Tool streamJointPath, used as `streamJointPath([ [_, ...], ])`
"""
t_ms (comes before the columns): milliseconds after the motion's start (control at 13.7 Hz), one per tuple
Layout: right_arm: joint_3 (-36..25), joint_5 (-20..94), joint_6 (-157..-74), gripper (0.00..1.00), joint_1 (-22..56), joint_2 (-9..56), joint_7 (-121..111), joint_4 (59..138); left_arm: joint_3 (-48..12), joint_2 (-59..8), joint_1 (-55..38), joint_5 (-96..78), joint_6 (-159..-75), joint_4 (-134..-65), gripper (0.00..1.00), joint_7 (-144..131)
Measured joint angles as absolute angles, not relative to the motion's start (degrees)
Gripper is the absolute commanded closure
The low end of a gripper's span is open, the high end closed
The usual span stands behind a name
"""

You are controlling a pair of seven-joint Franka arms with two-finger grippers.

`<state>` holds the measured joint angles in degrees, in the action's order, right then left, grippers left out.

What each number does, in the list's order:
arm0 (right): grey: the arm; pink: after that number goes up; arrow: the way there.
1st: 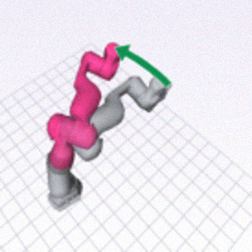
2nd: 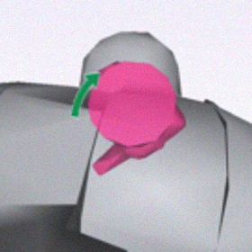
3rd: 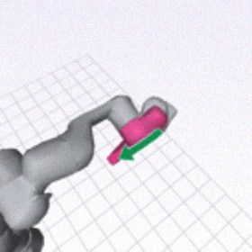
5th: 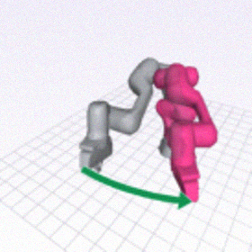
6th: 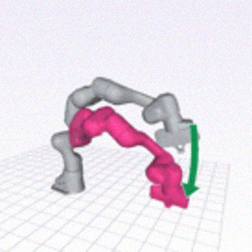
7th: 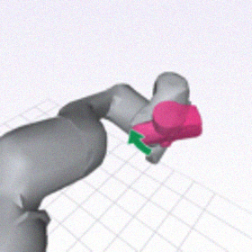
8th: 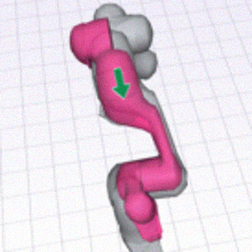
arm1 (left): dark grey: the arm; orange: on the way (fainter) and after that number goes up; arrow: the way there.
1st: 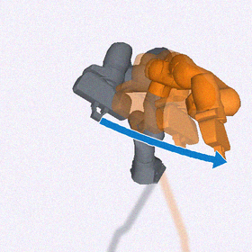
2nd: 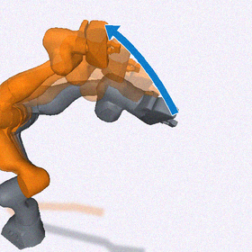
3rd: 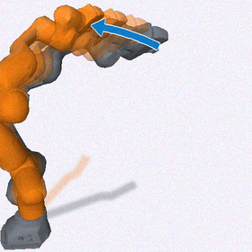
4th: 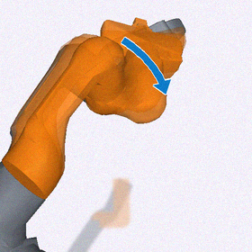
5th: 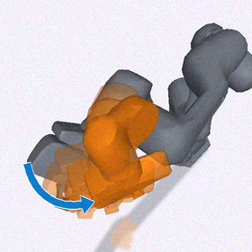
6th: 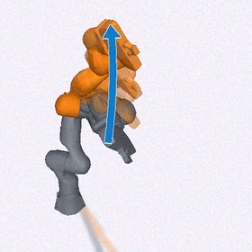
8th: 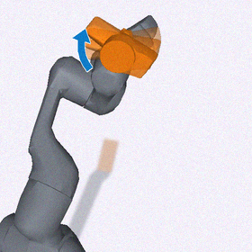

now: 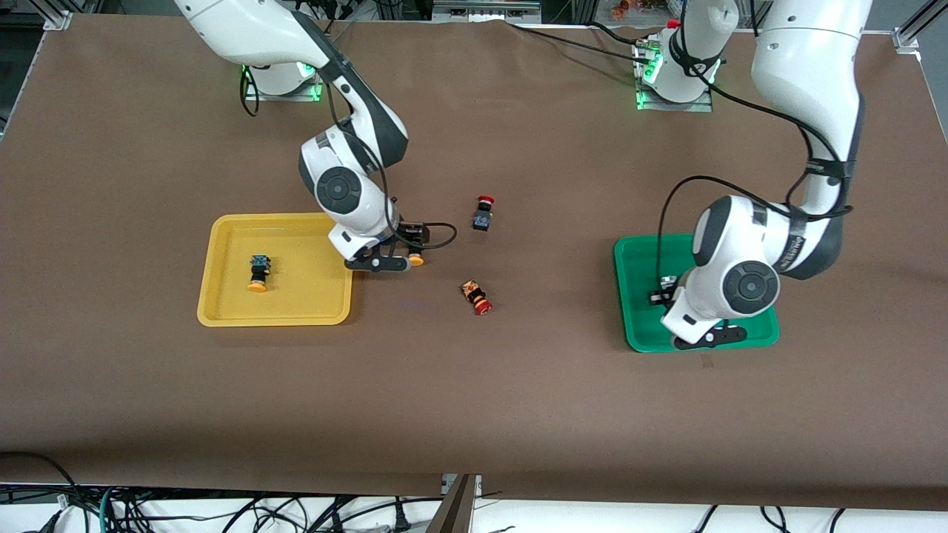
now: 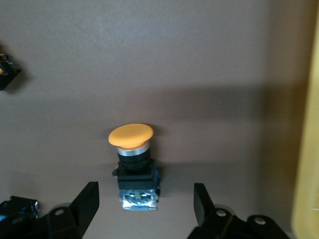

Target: Place green and yellow buttons in trays

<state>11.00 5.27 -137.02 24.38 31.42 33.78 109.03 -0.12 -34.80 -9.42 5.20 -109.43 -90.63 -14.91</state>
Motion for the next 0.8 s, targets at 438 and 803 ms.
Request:
streamJointPath([
  [438,11.0,5.3,-143.7,0.52,26.4,34.3,35.7,110.9,-0.4,-36.4,-1.4,6.3,-109.6,-93.9,0.0,4.6],
  [803,9.5,5.2,-141.2,0.88,26.4,32.7,35.4,110.6,-1.6,-35.5,-1.7,5.5,-110.9,-92.2,0.0,4.6],
])
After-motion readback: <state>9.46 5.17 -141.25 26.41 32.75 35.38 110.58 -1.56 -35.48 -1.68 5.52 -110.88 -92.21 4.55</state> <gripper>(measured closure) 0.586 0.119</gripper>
